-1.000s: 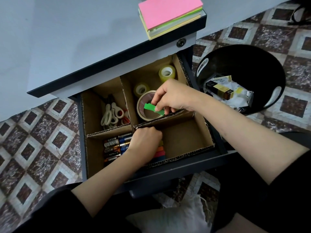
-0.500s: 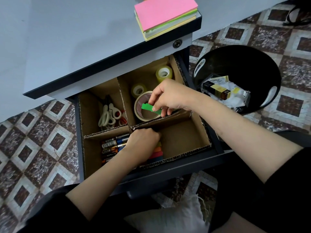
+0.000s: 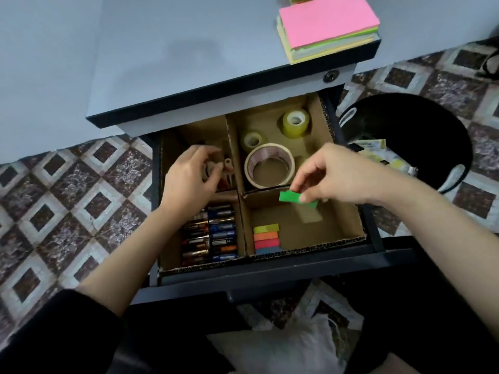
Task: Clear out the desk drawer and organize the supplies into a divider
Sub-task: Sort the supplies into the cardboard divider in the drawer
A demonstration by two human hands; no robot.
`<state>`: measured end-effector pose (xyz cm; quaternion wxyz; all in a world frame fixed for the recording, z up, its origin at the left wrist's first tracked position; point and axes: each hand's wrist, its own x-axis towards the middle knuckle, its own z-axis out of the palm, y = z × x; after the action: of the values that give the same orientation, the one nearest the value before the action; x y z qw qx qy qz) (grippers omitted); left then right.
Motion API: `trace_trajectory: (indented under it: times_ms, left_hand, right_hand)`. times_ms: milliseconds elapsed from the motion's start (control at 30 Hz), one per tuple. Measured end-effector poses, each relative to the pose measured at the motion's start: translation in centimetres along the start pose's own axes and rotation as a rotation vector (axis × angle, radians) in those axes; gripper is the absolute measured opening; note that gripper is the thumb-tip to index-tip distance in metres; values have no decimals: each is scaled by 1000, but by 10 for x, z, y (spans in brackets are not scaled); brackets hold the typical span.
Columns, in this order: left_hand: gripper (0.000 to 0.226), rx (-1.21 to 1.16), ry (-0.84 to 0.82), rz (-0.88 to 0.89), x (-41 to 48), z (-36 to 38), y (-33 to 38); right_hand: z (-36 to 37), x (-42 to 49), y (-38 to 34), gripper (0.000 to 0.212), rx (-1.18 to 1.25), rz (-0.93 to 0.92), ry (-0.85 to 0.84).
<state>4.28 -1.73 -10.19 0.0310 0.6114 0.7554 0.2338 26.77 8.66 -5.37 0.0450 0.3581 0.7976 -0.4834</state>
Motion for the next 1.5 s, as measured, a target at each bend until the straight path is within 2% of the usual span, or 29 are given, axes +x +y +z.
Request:
trace_trajectory:
  times_ms: [67, 167, 267, 433, 767, 1133, 1367, 1500]
  left_hand:
    - [38, 4, -100, -2, 5, 11, -6]
    - [45, -77, -193, -38, 6, 22, -6]
    - [45, -125, -171, -30, 4, 26, -9]
    - [49, -112, -142, -5, 5, 27, -8]
    - [44, -125, -117, -3, 5, 28, -7]
    - [51, -100, -139, -23, 6, 30, -8]
    - [50, -99, -157, -32, 7, 29, -7]
    - [44, -94, -173, -35, 9, 28, -7]
  right_hand:
    - [23, 4, 1, 23, -23, 72, -94]
    - [60, 19, 12, 22, -199, 35, -40]
    - [81, 31, 19, 29, -271, -18, 56]
    - [95, 46, 22, 24, -314, -33, 80]
    - [104, 56, 27, 24, -298, 20, 78]
    - [97, 50, 14, 27, -491, 28, 30]
    - [93, 43, 20, 25, -416, 6, 60]
    - [85, 33, 32, 23, -335, 137, 125]
